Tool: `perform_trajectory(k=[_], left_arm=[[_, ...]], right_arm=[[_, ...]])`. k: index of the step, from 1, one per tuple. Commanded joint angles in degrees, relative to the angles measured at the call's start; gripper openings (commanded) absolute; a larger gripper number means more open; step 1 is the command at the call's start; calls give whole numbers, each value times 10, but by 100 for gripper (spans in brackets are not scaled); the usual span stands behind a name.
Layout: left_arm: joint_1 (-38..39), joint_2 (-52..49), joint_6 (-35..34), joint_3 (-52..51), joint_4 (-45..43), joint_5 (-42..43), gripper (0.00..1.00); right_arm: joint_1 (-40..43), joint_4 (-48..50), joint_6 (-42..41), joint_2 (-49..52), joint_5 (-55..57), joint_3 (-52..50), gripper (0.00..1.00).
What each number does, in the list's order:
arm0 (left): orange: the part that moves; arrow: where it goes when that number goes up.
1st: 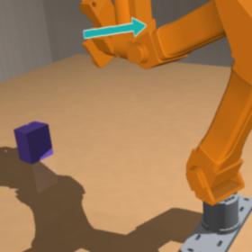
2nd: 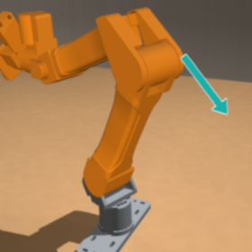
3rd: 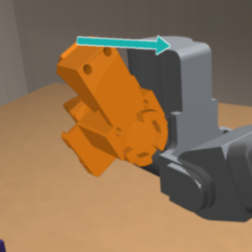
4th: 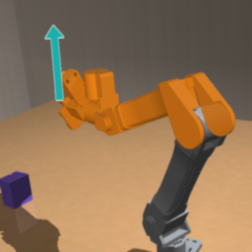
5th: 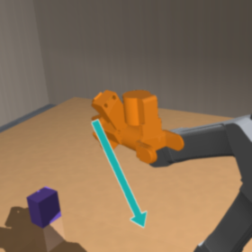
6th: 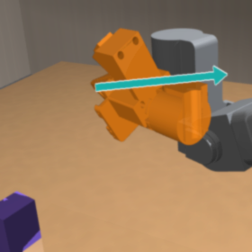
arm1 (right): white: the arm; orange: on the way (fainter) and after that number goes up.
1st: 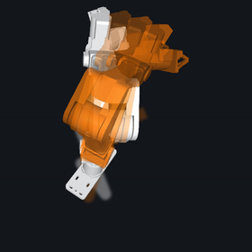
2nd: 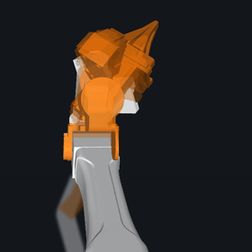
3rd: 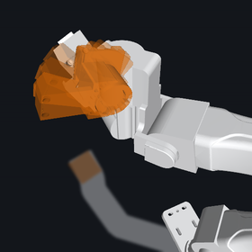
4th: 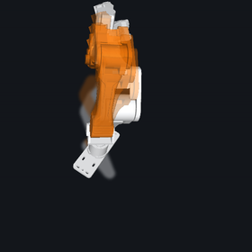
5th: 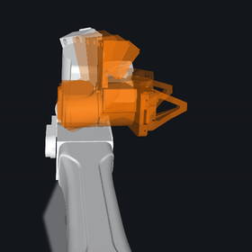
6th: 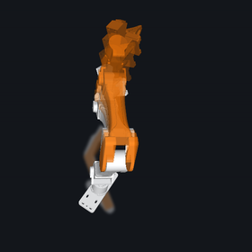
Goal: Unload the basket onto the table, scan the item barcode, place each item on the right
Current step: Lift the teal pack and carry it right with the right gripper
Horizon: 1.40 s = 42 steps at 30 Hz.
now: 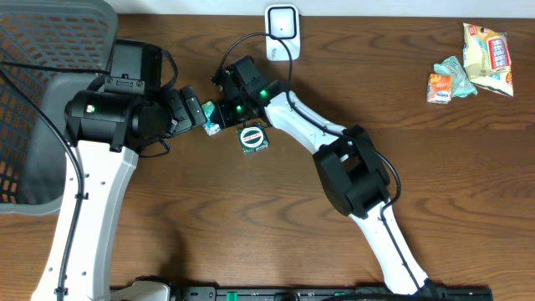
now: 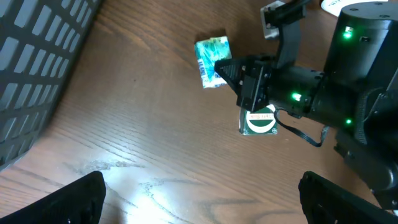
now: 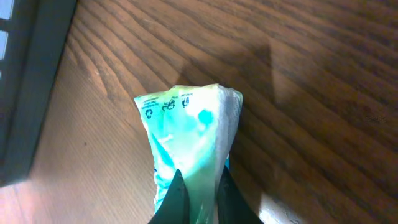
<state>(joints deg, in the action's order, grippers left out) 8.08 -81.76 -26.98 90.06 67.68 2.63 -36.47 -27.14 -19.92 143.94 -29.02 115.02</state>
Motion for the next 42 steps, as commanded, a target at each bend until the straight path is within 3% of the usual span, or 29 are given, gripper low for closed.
perform_trajectory(k=[1, 7, 10, 19, 23, 27, 32, 34, 42], left_arm=[[-1, 3, 3, 5, 3, -5, 98], [-1, 3, 3, 5, 2, -5, 97], [-1, 3, 3, 5, 2, -5, 98], [-1, 3, 3, 5, 2, -6, 98], [-1, 3, 3, 5, 2, -6, 98], [-1, 3, 3, 5, 3, -5, 98], [-1, 3, 3, 5, 2, -5, 98], [-1, 3, 3, 5, 2, -6, 98], [-1, 3, 3, 5, 2, -5, 98]], right_arm=[[31, -20, 2, 10, -73, -4, 1], [115, -20, -5, 10, -377, -4, 1], [153, -20, -4, 10, -473, -4, 1], [248, -57, 24, 7, -567, -4, 1], [289, -245, 203, -22, -549, -4, 1], [341, -489, 464, -66, -543, -4, 1], [378, -642, 636, -78, -593, -4, 1], [386, -680, 683, -78, -601, -4, 1], [359, -691, 688, -78, -603, -4, 1]])
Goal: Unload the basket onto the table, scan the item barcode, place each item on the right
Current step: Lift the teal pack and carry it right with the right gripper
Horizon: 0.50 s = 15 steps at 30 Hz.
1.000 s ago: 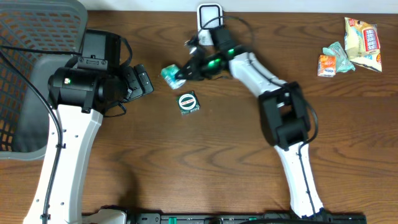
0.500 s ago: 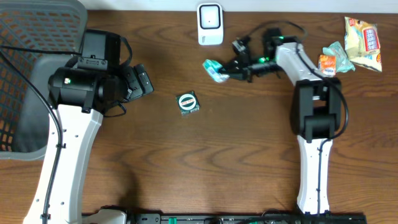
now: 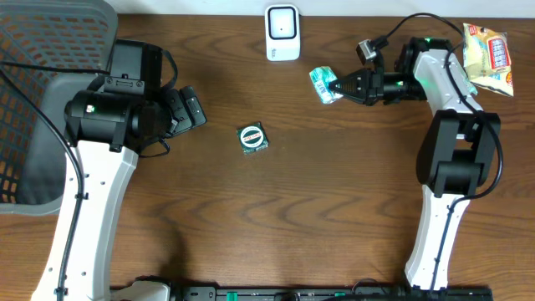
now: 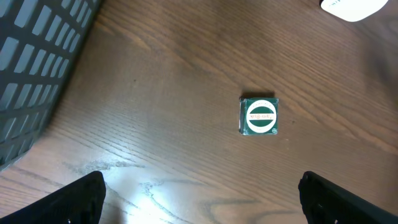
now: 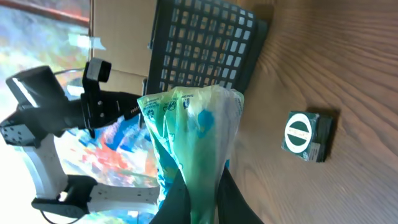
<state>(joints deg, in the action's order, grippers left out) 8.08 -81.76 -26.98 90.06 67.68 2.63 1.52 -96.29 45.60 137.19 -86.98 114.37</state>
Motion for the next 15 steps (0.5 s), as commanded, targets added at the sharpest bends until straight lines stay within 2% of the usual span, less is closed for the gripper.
perform_trajectory(k=[1, 7, 9, 12, 14, 15], left_arm=[[-1, 3, 3, 5, 2, -6, 98], [-1, 3, 3, 5, 2, -5, 98], [-1, 3, 3, 5, 2, -5, 98], [-1, 3, 3, 5, 2, -5, 98], [-1, 3, 3, 5, 2, -6, 98], [-1, 3, 3, 5, 2, -6, 97]], right_arm=[[-27, 3, 33, -10, -24, 3, 1], [-56, 30, 32, -10, -24, 3, 1], [-63, 56, 3, -10, -24, 3, 2], [-69, 137, -109, -10, -24, 4, 1], [-69, 212, -204, -10, -24, 7, 1], [-69, 276, -280, -10, -20, 9, 1]])
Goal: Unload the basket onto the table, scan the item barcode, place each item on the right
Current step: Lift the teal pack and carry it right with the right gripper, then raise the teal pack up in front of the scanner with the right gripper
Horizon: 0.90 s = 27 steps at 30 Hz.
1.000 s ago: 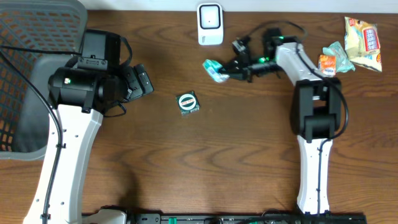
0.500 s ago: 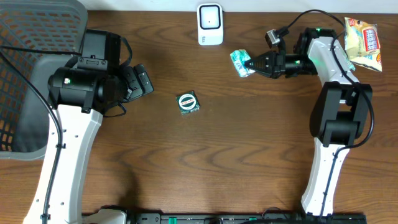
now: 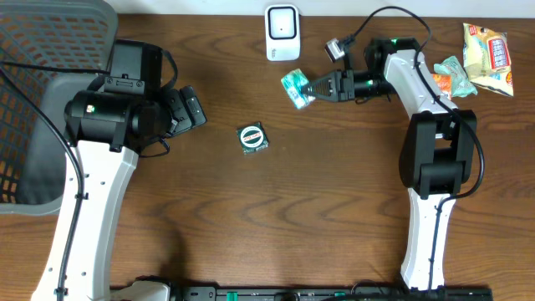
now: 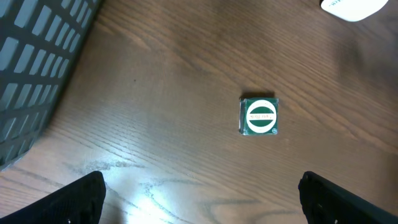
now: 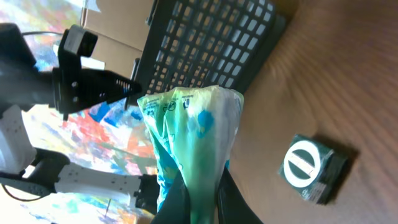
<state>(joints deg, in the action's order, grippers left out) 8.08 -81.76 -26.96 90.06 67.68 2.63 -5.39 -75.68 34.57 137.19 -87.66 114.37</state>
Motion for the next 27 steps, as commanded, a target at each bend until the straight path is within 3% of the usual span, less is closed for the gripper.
perform_trajectory(k=[1, 2, 3, 5, 7, 10, 12, 15, 22, 27], left_arm=[[-1, 3, 3, 5, 2, -6, 98], [-1, 3, 3, 5, 2, -5, 97], [-1, 3, 3, 5, 2, -5, 98], [-1, 3, 3, 5, 2, -5, 98], [-1, 3, 3, 5, 2, -6, 98], [-1, 3, 3, 5, 2, -6, 98], [-1, 3, 3, 5, 2, -6, 97], [-1, 3, 3, 5, 3, -5, 98], [-1, 3, 3, 5, 2, -6, 98], [-1, 3, 3, 5, 2, -5, 98]], right_arm=[[0, 127, -248, -10, 3, 9, 1], [0, 237, -413, -10, 90, 10, 1], [-1, 294, -513, -12, 184, 10, 1], [-6, 351, -603, -13, 336, 10, 1], [-11, 372, -631, -13, 404, 10, 1], [-20, 360, -608, -13, 477, 10, 1], [-30, 301, -577, -15, 568, 10, 1], [-37, 244, -534, -28, 611, 10, 1], [-45, 128, -424, -114, 634, 10, 1], [-31, 34, -366, -151, 588, 10, 1]])
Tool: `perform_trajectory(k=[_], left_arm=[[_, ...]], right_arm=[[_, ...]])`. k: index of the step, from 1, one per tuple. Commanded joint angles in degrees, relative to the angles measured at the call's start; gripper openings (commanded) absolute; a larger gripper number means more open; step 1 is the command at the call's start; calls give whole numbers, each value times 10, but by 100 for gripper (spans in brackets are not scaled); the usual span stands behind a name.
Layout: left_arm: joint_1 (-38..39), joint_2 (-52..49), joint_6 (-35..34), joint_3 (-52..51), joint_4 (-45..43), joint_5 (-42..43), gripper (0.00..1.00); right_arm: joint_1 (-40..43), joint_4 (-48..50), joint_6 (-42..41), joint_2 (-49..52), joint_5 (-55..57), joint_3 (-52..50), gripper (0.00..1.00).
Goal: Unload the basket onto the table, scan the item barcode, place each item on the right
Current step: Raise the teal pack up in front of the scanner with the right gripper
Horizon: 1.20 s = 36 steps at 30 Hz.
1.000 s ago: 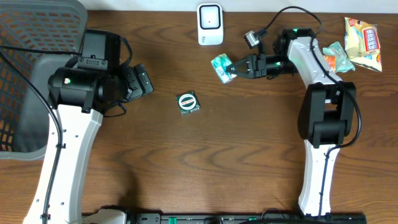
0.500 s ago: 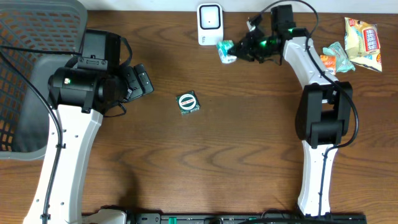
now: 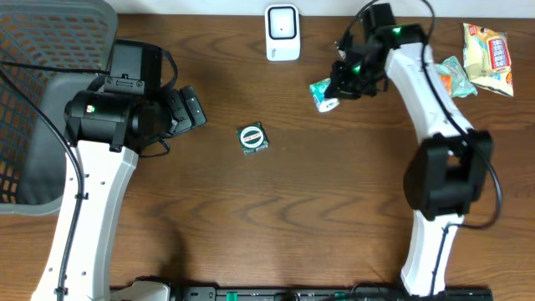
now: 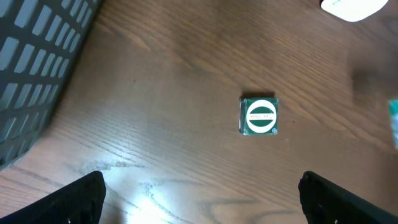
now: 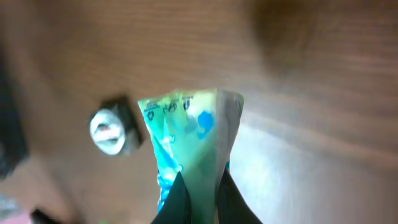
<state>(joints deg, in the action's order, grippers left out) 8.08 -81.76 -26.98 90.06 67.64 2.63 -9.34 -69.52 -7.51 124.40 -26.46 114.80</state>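
Observation:
A teal snack packet (image 3: pixel 321 94) hangs pinched in my right gripper (image 3: pixel 333 89), to the right of and below the white scanner (image 3: pixel 282 32) at the table's back edge. In the right wrist view the packet (image 5: pixel 189 134) fills the middle, with the gripper (image 5: pixel 202 202) shut on its lower end. The view is blurred. A small green box with a round white label (image 3: pixel 252 138) lies on the table. My left gripper (image 4: pixel 208 202) hovers open over bare wood, and the green box (image 4: pixel 260 116) lies ahead of it.
A grey mesh basket (image 3: pixel 42 92) stands at the far left. Several snack packs (image 3: pixel 481 50) lie at the back right corner. The scanner's edge (image 4: pixel 354 7) shows at the top right of the left wrist view.
My right gripper, still shut on the teal packet, has turned at the wrist and shifted a little to the right, away from the spot under the scanner. The left arm and green box are unmoved.
My right gripper first pinched the teal packet on the table beside the green box, close to the left gripper. Then it held the packet in the air right of the scanner, then nearer the scanner's front, and now slightly right again.

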Motion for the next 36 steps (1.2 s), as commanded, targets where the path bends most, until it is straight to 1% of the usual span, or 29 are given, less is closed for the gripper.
perform_trajectory(k=[1, 6, 10, 11, 12, 13, 15, 16, 17, 18, 19, 20, 21, 22, 26, 28, 29, 30, 36], left_arm=[[-1, 3, 3, 5, 3, -5, 97], [-1, 3, 3, 5, 3, -6, 98], [-1, 3, 3, 5, 3, -5, 98], [-1, 3, 3, 5, 3, -6, 98], [-1, 3, 3, 5, 3, -6, 98], [-1, 3, 3, 5, 3, -5, 98], [-1, 3, 3, 5, 3, -5, 98], [-1, 3, 3, 5, 3, -5, 98], [-1, 3, 3, 5, 3, -6, 98], [-1, 3, 3, 5, 3, -5, 98], [-1, 3, 3, 5, 3, -6, 98], [-1, 3, 3, 5, 3, -5, 98], [-1, 3, 3, 5, 3, -6, 98], [-1, 3, 3, 5, 3, -6, 98], [-1, 3, 3, 5, 3, -5, 98], [-1, 3, 3, 5, 3, -6, 98], [-1, 3, 3, 5, 3, -6, 98], [-1, 3, 3, 5, 3, -5, 98], [-1, 3, 3, 5, 3, -5, 98]], right_arm=[[19, -45, 55, -27, -25, 6, 1], [45, -82, 54, -33, -25, 6, 1], [47, -94, 61, -75, -9, -12, 1], [42, -94, 61, -112, 20, -35, 1], [40, -91, 61, -125, 26, -46, 1], [33, -73, 74, -173, 24, -98, 1], [29, -43, 75, -219, 21, -159, 1], [28, 5, 74, -263, -6, -224, 1], [28, 29, 74, -279, -21, -251, 1], [28, 73, 72, -302, -46, -288, 1], [34, 138, 50, -329, -89, -336, 1], [37, 166, 34, -336, -110, -351, 1], [45, 211, 5, -340, -157, -370, 1], [51, 233, -4, -341, -191, -377, 1], [80, 351, -6, -323, -435, -400, 1], [83, 374, -6, -310, -509, -400, 1], [82, 387, -5, -288, -590, -400, 1], [82, 388, 1, -280, -624, -400, 1], [82, 383, -1, -230, -630, -403, 1]])
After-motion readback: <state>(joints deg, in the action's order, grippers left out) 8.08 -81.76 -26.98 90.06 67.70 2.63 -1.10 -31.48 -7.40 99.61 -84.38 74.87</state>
